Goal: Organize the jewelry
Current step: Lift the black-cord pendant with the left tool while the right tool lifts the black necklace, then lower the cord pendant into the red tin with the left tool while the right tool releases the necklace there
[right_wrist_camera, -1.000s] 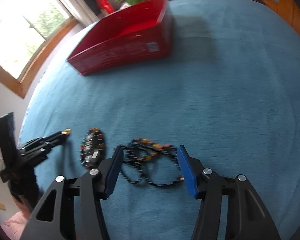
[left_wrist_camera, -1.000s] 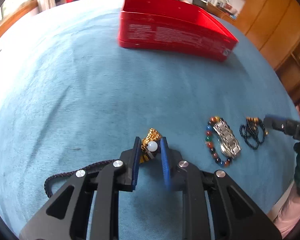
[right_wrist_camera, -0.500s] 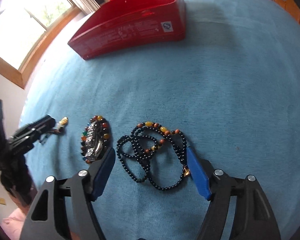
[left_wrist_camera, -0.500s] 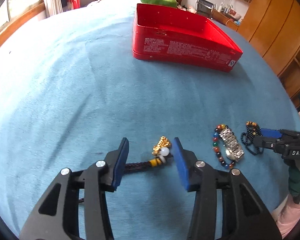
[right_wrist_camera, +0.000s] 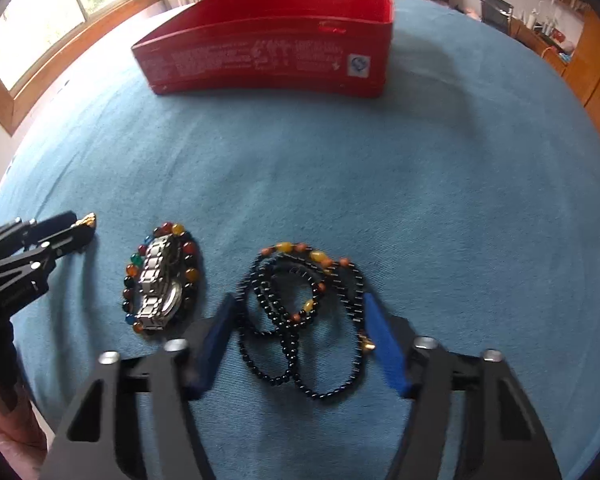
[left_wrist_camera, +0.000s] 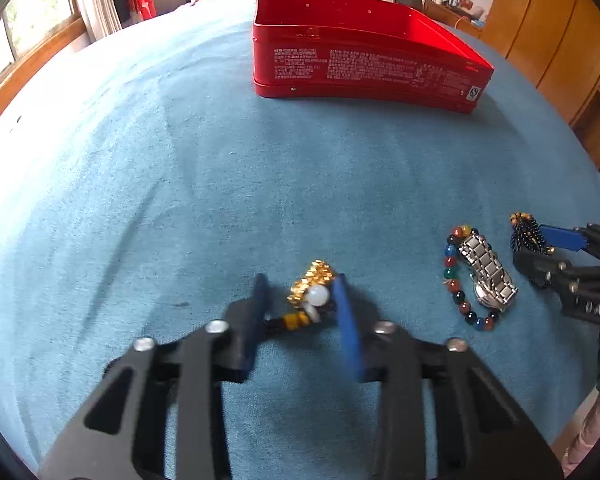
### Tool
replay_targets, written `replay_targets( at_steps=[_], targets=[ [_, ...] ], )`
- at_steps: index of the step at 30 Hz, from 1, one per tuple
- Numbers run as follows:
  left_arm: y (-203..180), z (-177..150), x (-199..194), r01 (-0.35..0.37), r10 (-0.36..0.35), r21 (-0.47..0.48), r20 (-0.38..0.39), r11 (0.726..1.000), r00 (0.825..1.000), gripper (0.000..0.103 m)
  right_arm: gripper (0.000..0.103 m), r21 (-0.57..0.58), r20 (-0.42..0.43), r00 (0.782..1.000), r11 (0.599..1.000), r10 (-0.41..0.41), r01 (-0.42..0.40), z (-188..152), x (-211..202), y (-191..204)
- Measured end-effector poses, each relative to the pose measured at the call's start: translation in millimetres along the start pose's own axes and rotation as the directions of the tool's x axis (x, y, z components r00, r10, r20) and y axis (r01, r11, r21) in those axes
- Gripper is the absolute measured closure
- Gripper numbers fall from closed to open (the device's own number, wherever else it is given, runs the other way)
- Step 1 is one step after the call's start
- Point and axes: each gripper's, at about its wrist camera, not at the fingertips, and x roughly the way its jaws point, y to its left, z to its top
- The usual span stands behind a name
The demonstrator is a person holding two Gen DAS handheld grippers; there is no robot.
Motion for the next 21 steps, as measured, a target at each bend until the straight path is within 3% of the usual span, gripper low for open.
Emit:
replay_targets(
  at_steps=[2, 5, 12, 21],
  targets=[
    [4, 0, -1, 0.006, -0.006, -0.016, -0.003, 1.0, 1.0, 0.084, 0.077, 0.018, 0.002, 1.0, 1.0, 0.01, -0.01, 0, -3, -10],
    [7, 1, -1, 0.018, -0.018, -0.029, 0.005, 0.999, 1.0, 0.087, 0.086, 0.059, 0.005, 0.999, 0.997, 0.052, -0.052, 1, -5, -24],
    [24, 3, -13, 0.104, -0.102, -0.078, 0.026, 0.992, 0.994, 0.087, 0.087, 0.135, 0.047, 0.982, 0.973, 0.185, -0.189, 9, -11, -49],
    [34, 16, -51, 0.151, -0.14, -0.102, 0.109, 0.983, 0.984, 0.087, 0.087, 0.124, 0.125, 0.968, 0.964, 0.219, -0.235, 23, -45, -50]
  ],
)
